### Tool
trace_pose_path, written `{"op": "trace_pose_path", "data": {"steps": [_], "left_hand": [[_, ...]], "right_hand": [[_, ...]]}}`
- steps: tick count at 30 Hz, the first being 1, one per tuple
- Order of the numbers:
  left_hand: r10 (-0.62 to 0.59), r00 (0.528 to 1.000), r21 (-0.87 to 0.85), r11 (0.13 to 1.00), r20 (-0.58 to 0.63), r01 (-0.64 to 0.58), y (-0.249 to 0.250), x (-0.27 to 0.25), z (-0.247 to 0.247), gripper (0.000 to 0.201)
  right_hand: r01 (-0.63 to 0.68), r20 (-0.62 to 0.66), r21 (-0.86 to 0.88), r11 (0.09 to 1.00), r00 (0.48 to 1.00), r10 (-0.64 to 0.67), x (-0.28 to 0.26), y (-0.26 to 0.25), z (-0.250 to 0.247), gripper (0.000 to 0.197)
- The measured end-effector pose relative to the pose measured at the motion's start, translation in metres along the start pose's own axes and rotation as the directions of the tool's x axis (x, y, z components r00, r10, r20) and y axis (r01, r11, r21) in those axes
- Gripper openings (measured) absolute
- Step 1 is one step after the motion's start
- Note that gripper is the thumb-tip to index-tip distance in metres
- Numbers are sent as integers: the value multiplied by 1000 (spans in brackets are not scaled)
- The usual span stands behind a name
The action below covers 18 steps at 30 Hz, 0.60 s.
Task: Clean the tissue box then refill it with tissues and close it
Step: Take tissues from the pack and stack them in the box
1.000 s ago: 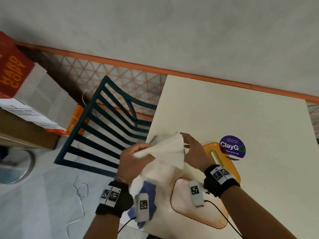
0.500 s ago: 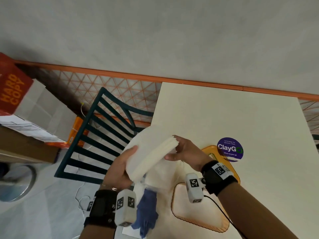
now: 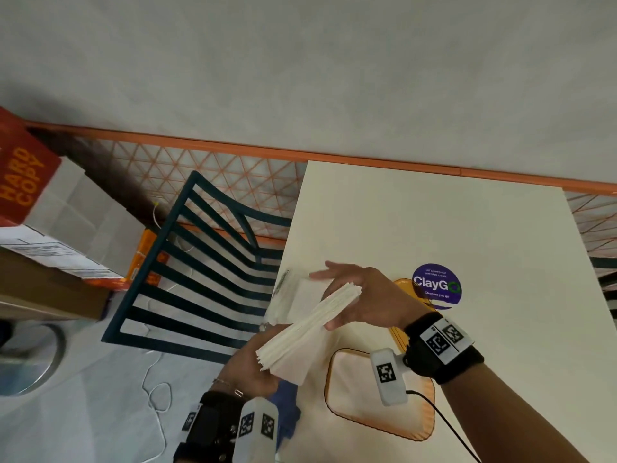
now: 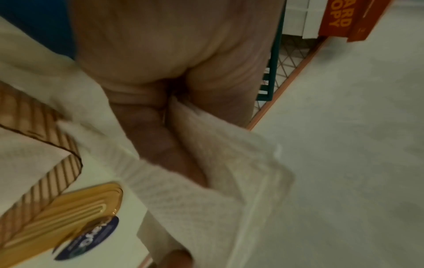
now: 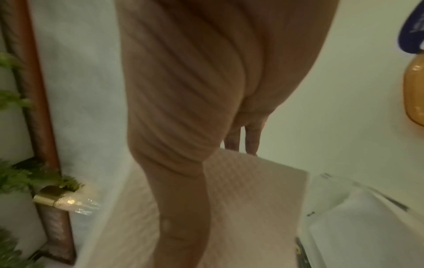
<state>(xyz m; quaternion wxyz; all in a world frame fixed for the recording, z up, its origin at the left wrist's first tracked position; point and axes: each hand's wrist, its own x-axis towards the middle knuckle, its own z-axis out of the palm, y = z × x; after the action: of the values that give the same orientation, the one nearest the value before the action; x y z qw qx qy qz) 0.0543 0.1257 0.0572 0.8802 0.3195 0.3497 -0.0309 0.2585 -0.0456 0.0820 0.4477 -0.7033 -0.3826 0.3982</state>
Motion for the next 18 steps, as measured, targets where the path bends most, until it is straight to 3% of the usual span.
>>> {"op": "trace_pose_path", "data": {"steps": [1,3,6,8,10,11,13,15,18], "left_hand": [[23,993,68,998,-116,-16,-5,-4,4,23],[-39,985,223,972,-166,76,-10,-4,8,22],[122,949,430,903,-291,15,-1,-7,16,52],[285,918,519,848,-276,-108,3,-5,16,51],[391,893,561,800,-222,-212,6,-2,17,35],[446,876,602,756,-184,-258,6,0,18,47],[521,837,697,663,-166,-275,-1,14,9,77],[581,781,736,628,-227,-253,-9,30,3,73],[595,757,730,639,-269,-243,-17,51,-3,60]], "right_hand": [[-44,17,13,999,999,43,0,0,1,42],[-115,6,48,992,993,115,2,4,2,38],[-149,-76,204,967,983,168,5,16,9,32],[-166,-125,300,939,969,212,10,26,18,33],[-168,-163,348,922,958,236,17,35,30,35],[-162,-177,372,914,954,242,21,38,35,35],[-149,-201,435,888,945,257,29,44,42,37],[-143,-219,448,882,939,264,34,51,45,40],[-170,-211,350,921,944,254,36,62,46,48]]}}
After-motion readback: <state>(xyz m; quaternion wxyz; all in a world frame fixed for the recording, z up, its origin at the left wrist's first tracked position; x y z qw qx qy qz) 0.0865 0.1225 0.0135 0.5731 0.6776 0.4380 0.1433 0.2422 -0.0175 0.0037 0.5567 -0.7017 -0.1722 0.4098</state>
